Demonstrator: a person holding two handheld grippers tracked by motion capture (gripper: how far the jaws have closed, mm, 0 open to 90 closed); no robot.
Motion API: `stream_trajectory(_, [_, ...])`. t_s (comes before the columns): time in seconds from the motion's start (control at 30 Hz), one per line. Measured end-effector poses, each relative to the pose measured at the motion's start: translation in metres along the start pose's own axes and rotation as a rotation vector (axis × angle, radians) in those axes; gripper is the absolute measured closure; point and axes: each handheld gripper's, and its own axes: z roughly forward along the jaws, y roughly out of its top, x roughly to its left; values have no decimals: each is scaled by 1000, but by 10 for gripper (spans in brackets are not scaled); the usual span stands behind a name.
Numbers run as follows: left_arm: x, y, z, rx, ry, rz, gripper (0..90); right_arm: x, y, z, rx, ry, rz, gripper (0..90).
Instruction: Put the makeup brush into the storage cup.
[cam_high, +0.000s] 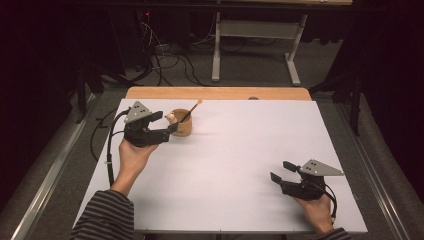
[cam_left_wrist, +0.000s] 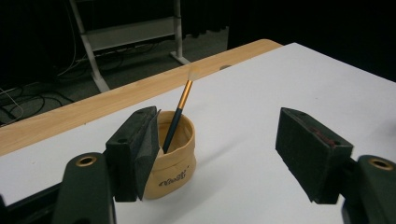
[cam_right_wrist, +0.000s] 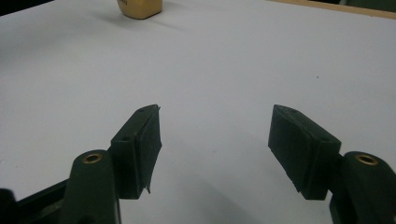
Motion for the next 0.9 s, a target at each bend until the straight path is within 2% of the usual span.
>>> stream_trajectory(0.47, [2,-5,-13,-14,-1,-22,312,0,0,0,-2,0,0,362])
stream_trajectory(0.9, [-3,-10,-26,-21,-13,-5,312,0,0,0,-1,0,2,362])
